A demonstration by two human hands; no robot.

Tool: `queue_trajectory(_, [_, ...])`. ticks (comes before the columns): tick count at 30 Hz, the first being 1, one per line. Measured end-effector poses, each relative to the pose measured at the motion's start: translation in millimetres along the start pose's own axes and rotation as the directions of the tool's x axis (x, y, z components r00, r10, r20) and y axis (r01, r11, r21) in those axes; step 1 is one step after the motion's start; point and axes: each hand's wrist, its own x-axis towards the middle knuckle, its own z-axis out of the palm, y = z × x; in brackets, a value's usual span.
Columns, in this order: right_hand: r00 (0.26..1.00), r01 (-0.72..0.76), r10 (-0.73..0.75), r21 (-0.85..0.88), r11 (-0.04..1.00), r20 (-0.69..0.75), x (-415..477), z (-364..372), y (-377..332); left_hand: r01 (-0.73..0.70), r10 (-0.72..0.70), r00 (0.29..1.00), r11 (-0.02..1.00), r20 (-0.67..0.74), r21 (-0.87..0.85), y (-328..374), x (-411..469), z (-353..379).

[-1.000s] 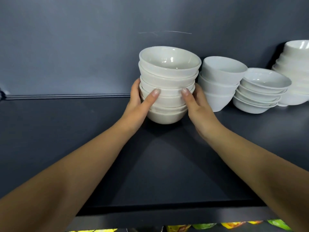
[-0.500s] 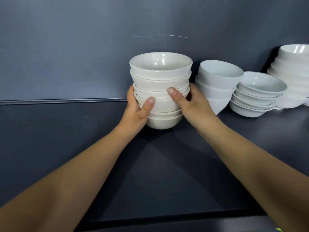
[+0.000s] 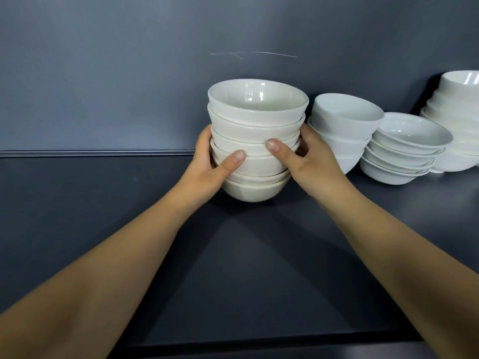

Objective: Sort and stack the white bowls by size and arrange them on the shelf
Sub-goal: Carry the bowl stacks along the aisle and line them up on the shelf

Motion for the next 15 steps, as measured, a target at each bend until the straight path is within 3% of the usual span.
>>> queue_trajectory(5, [0.998,0.061,-0.064,0.110,0.992,0.028,-5,7,9,0.066,-0.068,0.998,0.986,-0.007,-0.154,-4,-5,2])
queue_trajectory(8, [0.997,0.075,-0.071,0.214,0.974,-0.027,-3,17,15,0.082,-0.100,0.994,0.961,-0.054,-0.263,-10,-6,10])
queue_trajectory(15, [0.995,0.071,-0.039,0.388,0.919,-0.088,4,30,31,0.049,-0.077,0.993,0.958,-0.089,-0.282,-12,-4,18])
